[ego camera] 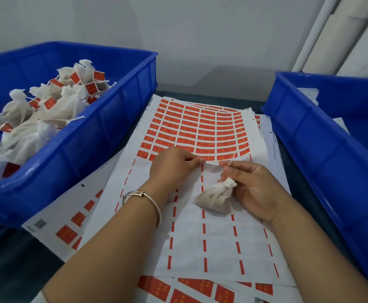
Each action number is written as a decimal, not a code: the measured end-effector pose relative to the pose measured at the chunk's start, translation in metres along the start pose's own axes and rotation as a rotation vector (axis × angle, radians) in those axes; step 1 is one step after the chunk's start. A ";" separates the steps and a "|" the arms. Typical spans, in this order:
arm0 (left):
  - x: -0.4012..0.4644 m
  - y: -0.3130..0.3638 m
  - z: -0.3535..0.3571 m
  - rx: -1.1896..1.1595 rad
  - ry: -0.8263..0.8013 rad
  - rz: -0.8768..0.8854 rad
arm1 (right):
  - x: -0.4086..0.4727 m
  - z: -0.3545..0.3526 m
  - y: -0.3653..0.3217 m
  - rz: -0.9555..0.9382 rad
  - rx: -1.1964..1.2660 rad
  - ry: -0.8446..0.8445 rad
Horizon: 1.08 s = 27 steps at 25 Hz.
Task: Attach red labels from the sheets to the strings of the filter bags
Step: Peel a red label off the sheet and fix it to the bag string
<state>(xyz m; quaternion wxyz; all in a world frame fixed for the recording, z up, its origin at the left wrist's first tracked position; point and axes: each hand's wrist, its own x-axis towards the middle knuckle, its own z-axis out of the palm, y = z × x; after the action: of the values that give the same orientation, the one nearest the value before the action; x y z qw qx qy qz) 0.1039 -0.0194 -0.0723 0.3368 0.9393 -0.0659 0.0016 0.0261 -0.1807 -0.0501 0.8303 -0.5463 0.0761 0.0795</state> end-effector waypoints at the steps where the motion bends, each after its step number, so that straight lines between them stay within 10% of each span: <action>1: -0.001 0.001 0.000 -0.001 0.014 -0.010 | 0.000 0.000 0.000 0.000 -0.005 -0.002; 18: 0.002 0.008 0.001 -0.270 0.161 -0.094 | -0.002 0.002 -0.003 -0.081 0.000 0.070; 27: 0.002 0.014 -0.012 -0.900 0.241 -0.357 | -0.023 0.020 -0.027 -0.433 -0.690 0.166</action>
<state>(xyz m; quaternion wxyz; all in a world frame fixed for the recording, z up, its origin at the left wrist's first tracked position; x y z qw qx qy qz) 0.1044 -0.0229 -0.0545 0.7089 0.6906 0.1412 0.0238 0.0100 -0.1738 -0.0126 0.5872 -0.8004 -0.0047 -0.1205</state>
